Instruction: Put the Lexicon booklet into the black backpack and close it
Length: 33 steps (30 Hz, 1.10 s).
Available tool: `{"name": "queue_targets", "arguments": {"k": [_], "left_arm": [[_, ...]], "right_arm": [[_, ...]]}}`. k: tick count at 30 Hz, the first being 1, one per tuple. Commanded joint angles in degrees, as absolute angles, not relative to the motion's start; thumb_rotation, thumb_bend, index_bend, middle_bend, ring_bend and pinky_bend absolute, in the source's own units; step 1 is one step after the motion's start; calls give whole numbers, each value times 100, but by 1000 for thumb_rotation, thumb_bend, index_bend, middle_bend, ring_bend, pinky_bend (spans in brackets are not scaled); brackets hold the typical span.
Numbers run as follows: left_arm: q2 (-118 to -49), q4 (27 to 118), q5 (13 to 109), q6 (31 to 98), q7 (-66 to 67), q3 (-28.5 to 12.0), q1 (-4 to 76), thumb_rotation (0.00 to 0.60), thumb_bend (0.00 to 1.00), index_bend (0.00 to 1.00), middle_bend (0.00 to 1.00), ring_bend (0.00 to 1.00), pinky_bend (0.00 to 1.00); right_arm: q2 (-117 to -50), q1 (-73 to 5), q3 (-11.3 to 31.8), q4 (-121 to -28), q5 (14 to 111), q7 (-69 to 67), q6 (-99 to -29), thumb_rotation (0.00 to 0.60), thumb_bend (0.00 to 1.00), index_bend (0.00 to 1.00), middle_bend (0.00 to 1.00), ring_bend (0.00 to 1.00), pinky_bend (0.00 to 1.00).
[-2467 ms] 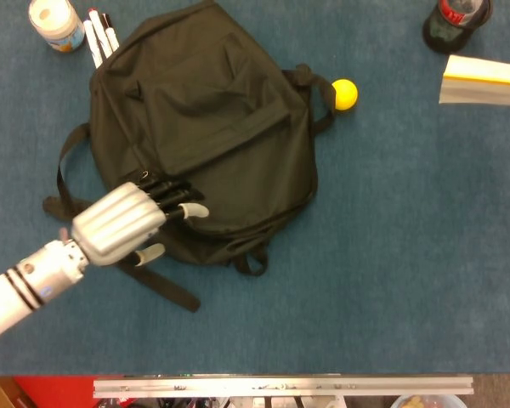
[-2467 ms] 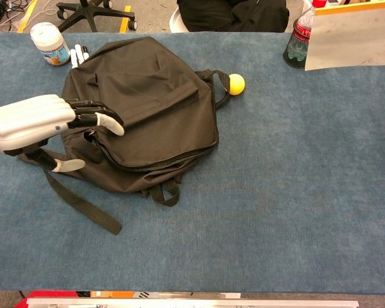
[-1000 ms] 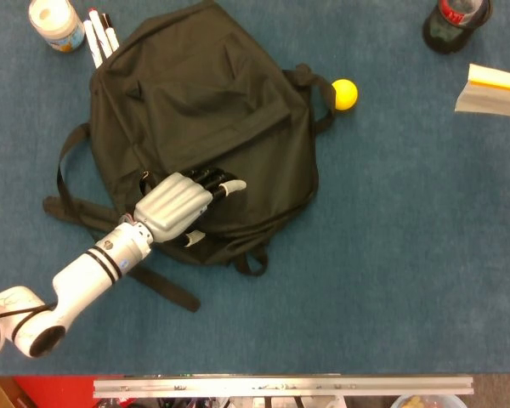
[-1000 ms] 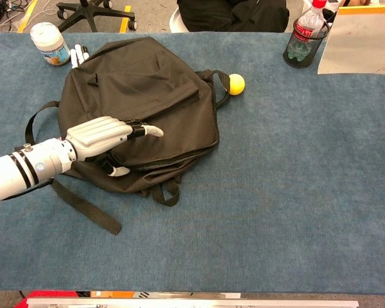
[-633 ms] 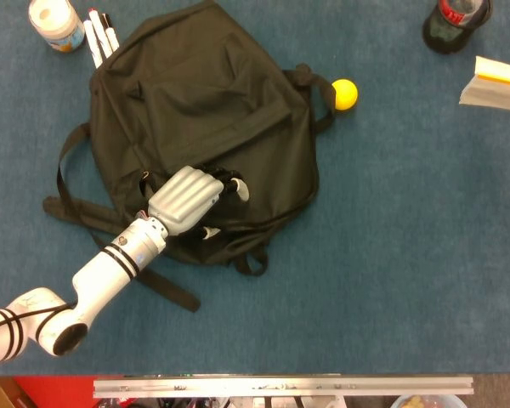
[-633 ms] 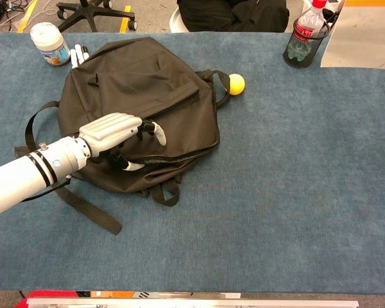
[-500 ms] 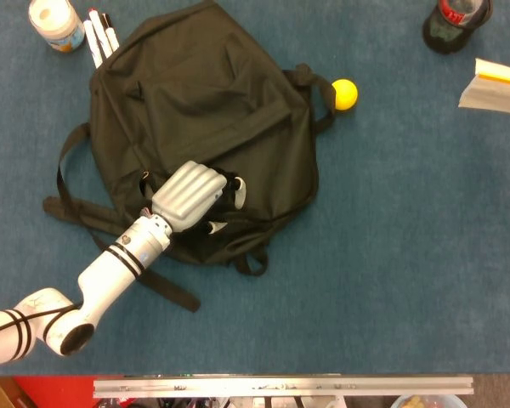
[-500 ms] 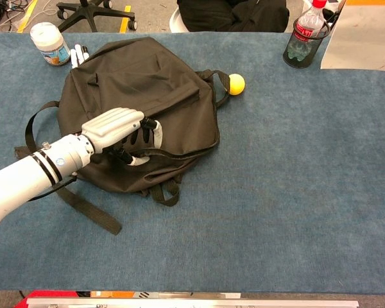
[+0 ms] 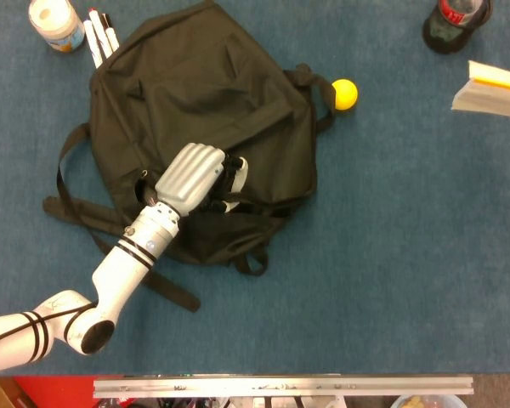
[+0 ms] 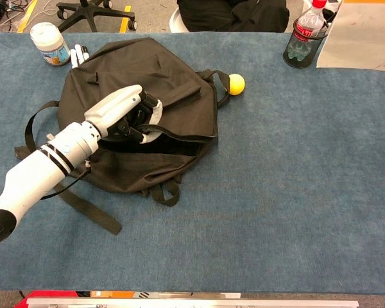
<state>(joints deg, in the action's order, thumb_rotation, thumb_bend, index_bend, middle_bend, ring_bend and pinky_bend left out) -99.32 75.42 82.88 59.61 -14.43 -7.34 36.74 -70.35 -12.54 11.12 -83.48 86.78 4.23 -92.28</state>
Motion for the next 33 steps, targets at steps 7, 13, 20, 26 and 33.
{"name": "queue_targets", "arguments": {"k": [7,13,20,26,33], "left_arm": [[-9180,8679,7582,5837,-2008,-1200,3519,600,328,759,817,775,939],[-8726,9210,7335,5874,-2039,-1344,3409,600,328,758,815,775,939],[-8381,9580,7029,5763,-2116,-1490,3380,600,328,753,813,775,939],[-8250,9715,6898,5720,-2046,-1535,3393,600,328,752,810,775,939],[-8212,9738,6796,5694,-1999,-1560,3414,600,328,752,807,775,939]], "right_arm": [[-6977,-1377,783,-8559,9334,253,-9093,600,462,841,754,609,713],[-7065,-1591,567,-8595,9911,270,-8954,600,533,848,761,617,723],[-7277,-1908,413,-8496,10594,485,-8837,600,580,857,770,628,736],[-7575,-2181,377,-8412,10811,566,-8609,600,595,866,776,637,748],[-7859,-2348,392,-8603,10510,416,-8254,600,614,872,782,646,761]]}}
